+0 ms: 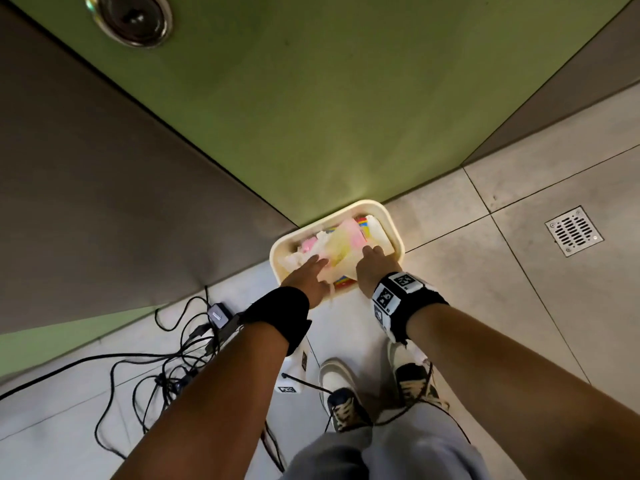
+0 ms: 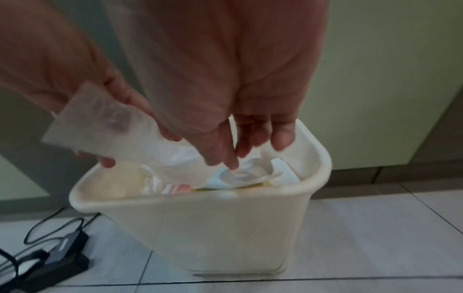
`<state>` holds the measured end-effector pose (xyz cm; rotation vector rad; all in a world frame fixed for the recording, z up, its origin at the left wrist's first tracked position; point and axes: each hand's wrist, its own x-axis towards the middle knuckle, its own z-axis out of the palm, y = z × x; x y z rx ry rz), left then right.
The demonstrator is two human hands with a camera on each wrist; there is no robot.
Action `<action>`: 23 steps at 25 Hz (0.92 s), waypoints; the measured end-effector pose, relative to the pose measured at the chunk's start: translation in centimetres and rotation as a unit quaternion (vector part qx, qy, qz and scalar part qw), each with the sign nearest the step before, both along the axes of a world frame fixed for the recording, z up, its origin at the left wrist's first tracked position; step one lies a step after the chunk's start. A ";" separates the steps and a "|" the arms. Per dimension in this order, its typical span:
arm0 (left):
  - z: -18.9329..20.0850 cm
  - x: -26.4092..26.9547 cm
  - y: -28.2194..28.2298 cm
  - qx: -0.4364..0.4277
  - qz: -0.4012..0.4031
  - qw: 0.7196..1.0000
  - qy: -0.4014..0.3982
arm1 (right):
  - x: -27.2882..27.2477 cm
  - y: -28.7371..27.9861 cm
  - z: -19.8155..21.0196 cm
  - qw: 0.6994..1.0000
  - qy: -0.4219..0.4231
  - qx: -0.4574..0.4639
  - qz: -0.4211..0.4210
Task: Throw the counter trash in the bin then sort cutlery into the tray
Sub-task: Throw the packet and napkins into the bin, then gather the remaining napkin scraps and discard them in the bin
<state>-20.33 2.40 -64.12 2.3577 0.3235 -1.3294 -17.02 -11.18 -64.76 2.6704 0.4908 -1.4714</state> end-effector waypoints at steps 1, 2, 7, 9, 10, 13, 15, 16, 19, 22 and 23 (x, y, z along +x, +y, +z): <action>0.8 -0.5 0.1 0.000 0.007 1.000 -0.001 | -0.5 -0.3 0.9 0.999 0.000 0.014 -0.032; 1.6 -1.0 0.1 0.002 0.020 1.000 -0.006 | -1.0 -0.7 1.7 0.998 -0.002 0.026 -0.060; 7.6 -1.6 -0.1 0.017 0.151 0.987 -0.052 | -2.5 -2.9 6.3 0.990 0.001 0.046 -0.132; 10.3 -1.4 -0.2 0.014 0.188 0.978 -0.086 | -2.5 -3.6 8.4 0.989 -0.008 0.047 -0.140; 11.6 -1.2 -0.2 0.016 0.205 0.973 -0.103 | -2.5 -4.0 9.5 0.988 -0.014 0.051 -0.144; 16.1 -0.5 -0.5 0.008 0.207 0.970 -0.130 | -2.3 -5.1 13.6 0.988 -0.027 0.067 -0.136; 19.3 0.1 -0.9 -0.028 0.204 0.968 -0.145 | -1.8 -5.6 16.8 0.988 -0.033 0.089 -0.121; 21.3 0.4 -1.2 -0.049 0.207 0.965 -0.153 | -1.5 -5.7 18.7 0.987 -0.037 0.108 -0.112; 28.4 0.4 -2.5 -0.094 0.194 0.959 -0.183 | -1.2 -6.0 25.6 0.981 -0.047 0.170 -0.076; 36.4 -0.8 -3.5 -0.099 0.145 0.961 -0.213 | -1.5 -5.9 33.2 0.978 -0.041 0.203 -0.034; 39.5 -1.2 -3.7 -0.108 0.148 0.955 -0.232 | -1.5 -5.8 35.9 0.975 -0.044 0.216 -0.022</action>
